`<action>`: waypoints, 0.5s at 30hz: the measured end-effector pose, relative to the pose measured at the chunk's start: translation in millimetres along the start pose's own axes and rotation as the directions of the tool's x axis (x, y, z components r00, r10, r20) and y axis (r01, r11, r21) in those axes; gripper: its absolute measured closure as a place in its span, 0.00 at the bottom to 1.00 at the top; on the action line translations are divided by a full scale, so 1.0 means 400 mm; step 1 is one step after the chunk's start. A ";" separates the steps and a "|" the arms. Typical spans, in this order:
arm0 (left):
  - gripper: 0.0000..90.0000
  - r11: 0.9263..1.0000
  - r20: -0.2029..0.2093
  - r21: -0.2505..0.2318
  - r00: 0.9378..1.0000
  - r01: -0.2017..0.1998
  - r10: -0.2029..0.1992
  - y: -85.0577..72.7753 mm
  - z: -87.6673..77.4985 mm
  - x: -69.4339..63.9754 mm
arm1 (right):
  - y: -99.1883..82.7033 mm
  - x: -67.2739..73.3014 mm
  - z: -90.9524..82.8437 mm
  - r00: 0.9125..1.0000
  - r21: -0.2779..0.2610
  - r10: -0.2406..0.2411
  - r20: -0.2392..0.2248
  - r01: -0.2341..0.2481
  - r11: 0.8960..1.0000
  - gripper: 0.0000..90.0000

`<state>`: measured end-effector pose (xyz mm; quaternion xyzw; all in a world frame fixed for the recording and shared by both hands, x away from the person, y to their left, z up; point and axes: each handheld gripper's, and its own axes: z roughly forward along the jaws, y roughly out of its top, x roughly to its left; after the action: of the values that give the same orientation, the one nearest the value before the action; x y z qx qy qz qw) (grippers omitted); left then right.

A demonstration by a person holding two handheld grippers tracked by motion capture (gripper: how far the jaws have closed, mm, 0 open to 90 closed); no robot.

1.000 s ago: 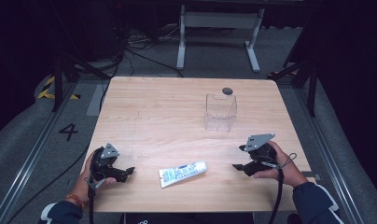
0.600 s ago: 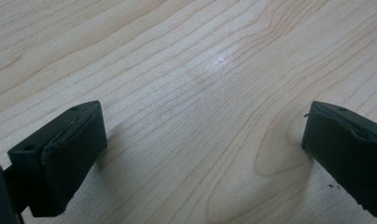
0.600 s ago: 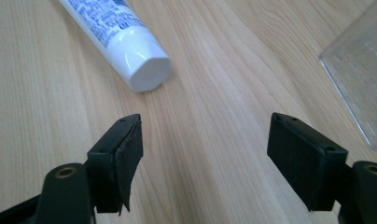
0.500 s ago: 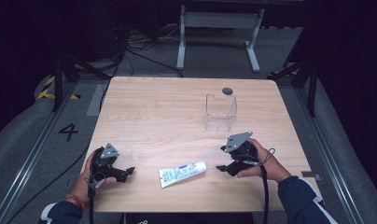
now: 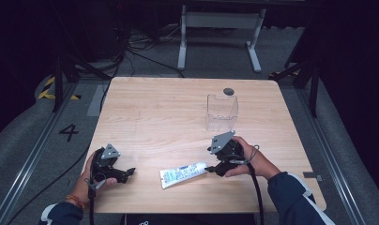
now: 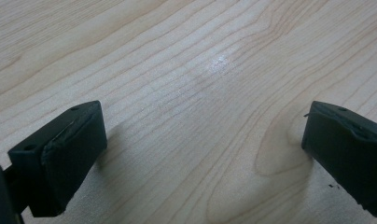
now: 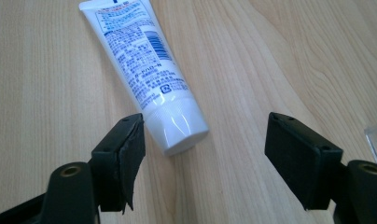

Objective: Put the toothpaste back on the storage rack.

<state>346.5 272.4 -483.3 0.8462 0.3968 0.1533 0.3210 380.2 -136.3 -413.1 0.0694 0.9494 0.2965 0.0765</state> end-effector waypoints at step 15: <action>0.00 1.000 0.000 0.000 1.000 -0.001 0.001 0.000 0.000 0.000 | 0.073 0.030 0.084 0.991 0.050 -0.092 -0.096 0.097 0.994 0.34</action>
<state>346.5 272.5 -483.3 0.8464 0.3964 0.1533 0.3208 377.1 -91.6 -425.0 0.0126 0.9619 0.2694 0.0441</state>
